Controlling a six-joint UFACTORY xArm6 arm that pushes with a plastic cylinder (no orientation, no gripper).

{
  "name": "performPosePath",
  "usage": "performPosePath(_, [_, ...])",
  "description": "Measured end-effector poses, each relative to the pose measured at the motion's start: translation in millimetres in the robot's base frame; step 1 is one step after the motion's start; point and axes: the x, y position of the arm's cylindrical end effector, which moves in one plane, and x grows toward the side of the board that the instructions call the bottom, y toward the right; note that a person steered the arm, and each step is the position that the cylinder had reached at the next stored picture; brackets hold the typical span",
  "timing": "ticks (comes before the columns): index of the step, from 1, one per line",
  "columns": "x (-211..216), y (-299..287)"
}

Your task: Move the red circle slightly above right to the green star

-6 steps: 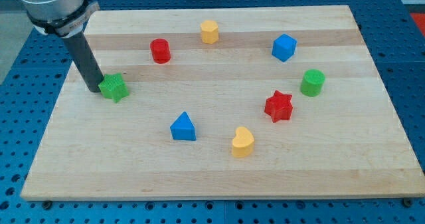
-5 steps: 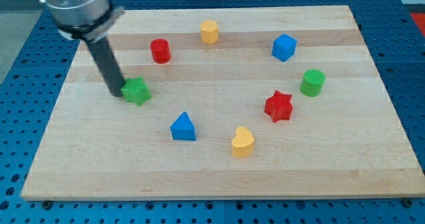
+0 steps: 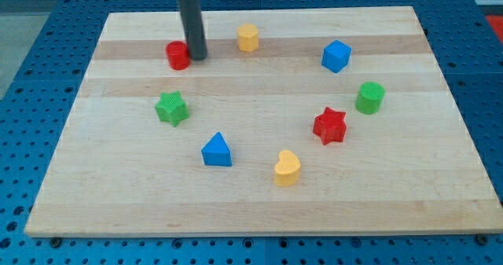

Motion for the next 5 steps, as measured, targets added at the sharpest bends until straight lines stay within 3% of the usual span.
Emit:
performPosePath(1, [-4.7,-14.6])
performPosePath(2, [-38.6,-38.5])
performPosePath(3, [1.5,-45.9])
performPosePath(4, [-1.4,-37.7])
performPosePath(5, [-10.9,68.0])
